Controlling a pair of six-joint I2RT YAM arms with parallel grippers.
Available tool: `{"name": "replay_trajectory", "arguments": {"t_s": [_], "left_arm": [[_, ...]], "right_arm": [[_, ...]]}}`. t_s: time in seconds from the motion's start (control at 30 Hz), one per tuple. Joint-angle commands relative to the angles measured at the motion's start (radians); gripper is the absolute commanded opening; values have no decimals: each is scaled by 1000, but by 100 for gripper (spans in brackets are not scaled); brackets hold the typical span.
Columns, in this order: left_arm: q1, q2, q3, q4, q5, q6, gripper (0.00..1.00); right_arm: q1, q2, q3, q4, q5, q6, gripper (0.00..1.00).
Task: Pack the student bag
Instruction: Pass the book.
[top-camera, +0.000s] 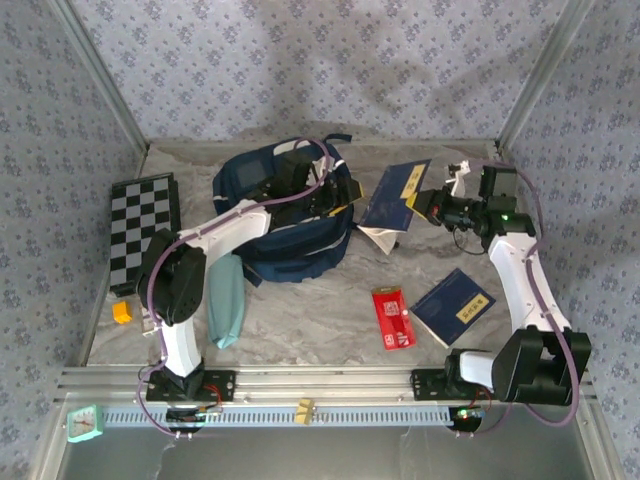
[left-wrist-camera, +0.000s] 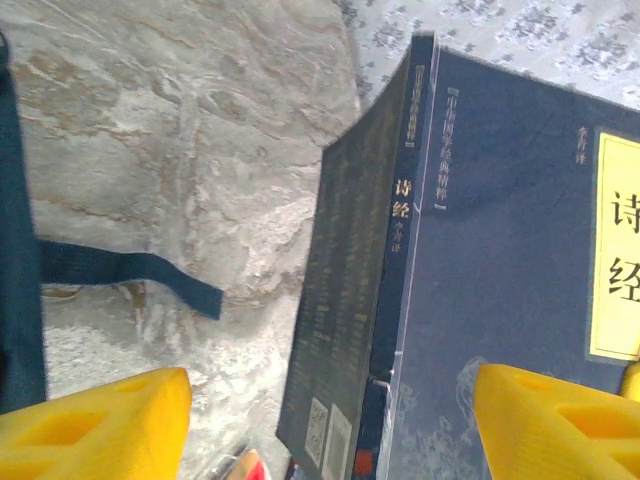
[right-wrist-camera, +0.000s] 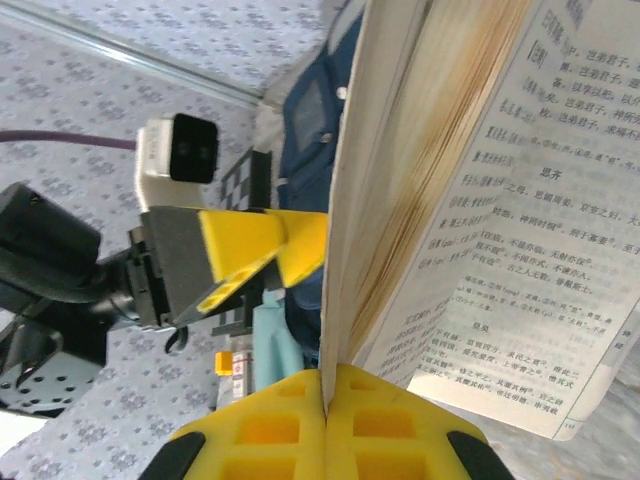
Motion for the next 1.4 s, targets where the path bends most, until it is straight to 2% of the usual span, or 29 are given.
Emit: {"name": "replay_trajectory", "arguments": {"t_s": [0.0,0.13,0.27,0.53,0.87,0.93,1.03,1.1,1.2,1.23,1.3,1.37], "left_arm": [[-6,4,24,79,67,-44,74],[-8,-14,0,166,107,-100,72],[-9,-48,-22,193,117,-107,64],[-9,-78,-48,181,87,-100,41],[-6,-93,-55,163,36,-106,8],[-3,-99,-57,159,25,-112,3],[2,-115,-61,172,-6,-127,0],[3,-125,-58,178,-22,-133,0],[4,-134,-61,214,-34,-160,0],[2,-135,-66,237,-34,-174,0],[-2,-139,-73,272,-37,-202,0],[-12,-145,-77,304,-41,-219,0]], "right_arm": [[33,5,47,122,-83,28,0],[78,56,57,190,-92,42,0],[100,117,69,204,-94,31,0],[106,170,61,184,-92,-14,0],[102,213,63,139,-82,-59,0],[101,209,63,122,-69,-68,11],[94,195,57,72,-30,-78,38],[81,179,36,42,14,-59,58],[69,150,-29,86,32,26,94],[74,143,-52,119,26,62,100],[94,146,-72,167,-7,116,100],[118,147,-96,291,-46,205,100]]}}
